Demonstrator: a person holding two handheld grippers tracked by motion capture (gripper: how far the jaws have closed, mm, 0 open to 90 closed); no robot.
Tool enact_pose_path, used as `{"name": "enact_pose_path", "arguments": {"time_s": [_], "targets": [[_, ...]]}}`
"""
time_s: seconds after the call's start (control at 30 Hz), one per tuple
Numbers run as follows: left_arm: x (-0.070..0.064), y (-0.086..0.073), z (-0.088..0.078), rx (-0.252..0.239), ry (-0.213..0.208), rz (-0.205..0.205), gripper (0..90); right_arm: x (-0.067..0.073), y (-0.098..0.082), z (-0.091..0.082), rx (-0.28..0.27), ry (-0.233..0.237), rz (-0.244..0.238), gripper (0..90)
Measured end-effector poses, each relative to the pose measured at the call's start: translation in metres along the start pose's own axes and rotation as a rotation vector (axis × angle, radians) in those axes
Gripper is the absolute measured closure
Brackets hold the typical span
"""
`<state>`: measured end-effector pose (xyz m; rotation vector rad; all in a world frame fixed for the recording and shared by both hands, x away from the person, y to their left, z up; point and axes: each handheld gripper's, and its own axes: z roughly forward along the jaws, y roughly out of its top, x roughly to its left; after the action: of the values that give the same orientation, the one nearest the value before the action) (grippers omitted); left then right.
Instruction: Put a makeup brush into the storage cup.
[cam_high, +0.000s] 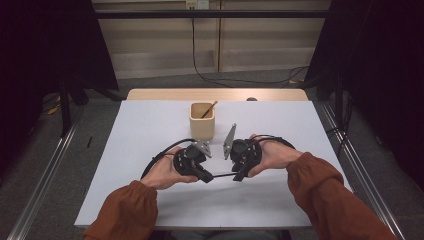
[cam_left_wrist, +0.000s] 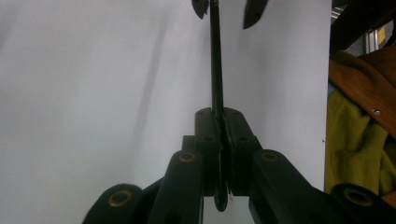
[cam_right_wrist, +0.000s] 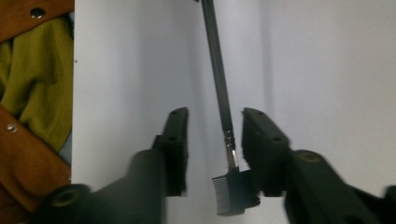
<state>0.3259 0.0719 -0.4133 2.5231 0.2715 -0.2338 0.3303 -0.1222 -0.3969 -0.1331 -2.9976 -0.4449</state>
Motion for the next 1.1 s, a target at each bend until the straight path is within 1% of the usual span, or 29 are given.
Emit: {"name": "enact_pose_path", "arguments": {"time_s": [0.03,0.07,0.13,0.17,0.2,0.23,0.27,0.3,0.33,0.4,0.5,0.53,0.57,0.6,0.63,0.67,0.7,0.73,0.77,0.8,0.87,0.9,0.97,1.0,1.07,1.1], "targets": [[0.0,0.0,0.0,-0.007,-0.003,-0.006,85.9,0.0,0.0,0.0,-0.006,-0.005,0.004,54.1],[0.0,-0.001,-0.001,-0.008,-0.007,0.001,85.9,-0.001,-0.001,0.0,-0.025,-0.013,-0.006,50.3],[0.0,-0.002,-0.002,-0.016,-0.005,-0.004,85.8,-0.001,-0.001,-0.002,-0.054,-0.019,0.0,45.7],[0.0,-0.002,-0.003,-0.022,0.011,-0.001,85.8,-0.001,-0.001,-0.002,-0.069,-0.021,-0.004,42.6],[0.001,-0.002,-0.004,-0.03,0.01,-0.005,85.9,0.0,-0.001,-0.003,-0.074,-0.033,0.003,40.0],[0.002,-0.003,-0.005,-0.036,0.001,-0.003,85.8,0.0,-0.001,-0.003,-0.089,-0.044,-0.002,38.1],[0.002,-0.003,-0.005,-0.039,0.004,-0.01,85.8,0.001,-0.002,-0.004,-0.101,-0.051,-0.003,36.2],[0.002,-0.003,-0.006,-0.031,0.001,-0.008,85.9,0.001,-0.002,-0.004,-0.118,-0.06,0.001,33.5],[0.002,-0.004,-0.006,-0.033,0.009,-0.009,85.9,0.001,-0.003,-0.005,-0.131,-0.058,0.012,32.7],[0.001,-0.005,-0.007,-0.039,0.005,-0.011,85.8,0.001,-0.004,-0.005,-0.147,-0.063,0.015,29.3],[0.001,-0.006,-0.01,-0.041,0.003,-0.001,85.8,0.001,-0.007,-0.007,-0.186,-0.066,0.029,24.5],[0.0,-0.006,-0.01,-0.047,0.007,-0.008,85.8,0.002,-0.008,-0.008,-0.195,-0.062,0.043,24.1],[0.001,-0.007,-0.011,-0.048,0.006,-0.006,85.8,0.002,-0.009,-0.01,-0.206,-0.069,0.046,22.3],[0.001,-0.008,-0.011,-0.05,0.007,-0.012,85.8,0.002,-0.009,-0.011,-0.224,-0.074,0.05,21.3],[0.001,-0.008,-0.011,-0.055,0.014,-0.015,85.8,0.002,-0.01,-0.012,-0.248,-0.074,0.052,20.0],[0.001,-0.009,-0.011,-0.052,0.037,-0.018,85.8,0.002,-0.01,-0.013,-0.266,-0.083,0.049,17.9],[0.001,-0.01,-0.01,-0.062,0.027,-0.02,85.8,0.002,-0.011,-0.014,-0.279,-0.089,0.058,17.3],[0.001,-0.011,-0.009,-0.059,0.033,-0.025,85.9,0.002,-0.011,-0.014,-0.287,-0.09,0.058,16.5],[0.0,-0.011,-0.008,-0.051,0.05,-0.028,85.8,0.003,-0.011,-0.013,-0.293,-0.095,0.062,14.3],[0.001,-0.012,-0.007,-0.057,0.035,-0.03,85.8,0.003,-0.011,-0.012,-0.298,-0.1,0.065,13.9],[0.001,-0.014,-0.005,-0.057,0.037,-0.038,85.9,0.003,-0.011,-0.012,-0.328,-0.102,0.067,13.8],[0.002,-0.015,-0.005,-0.057,0.04,-0.039,85.9,0.003,-0.011,-0.013,-0.334,-0.1,0.072,13.5],[0.002,-0.016,-0.007,-0.059,0.042,-0.039,85.8,0.003,-0.012,-0.013,-0.353,-0.11,0.084,11.5],[0.002,-0.016,-0.008,-0.066,0.045,-0.045,85.8,0.003,-0.013,-0.013,-0.364,-0.111,0.087,11.3],[0.003,-0.018,-0.01,-0.069,0.04,-0.036,85.9,0.002,-0.015,-0.013,-0.381,-0.115,0.101,10.2],[0.002,-0.019,-0.011,-0.082,0.043,-0.051,85.8,0.002,-0.017,-0.014,-0.394,-0.12,0.105,10.1]]}}
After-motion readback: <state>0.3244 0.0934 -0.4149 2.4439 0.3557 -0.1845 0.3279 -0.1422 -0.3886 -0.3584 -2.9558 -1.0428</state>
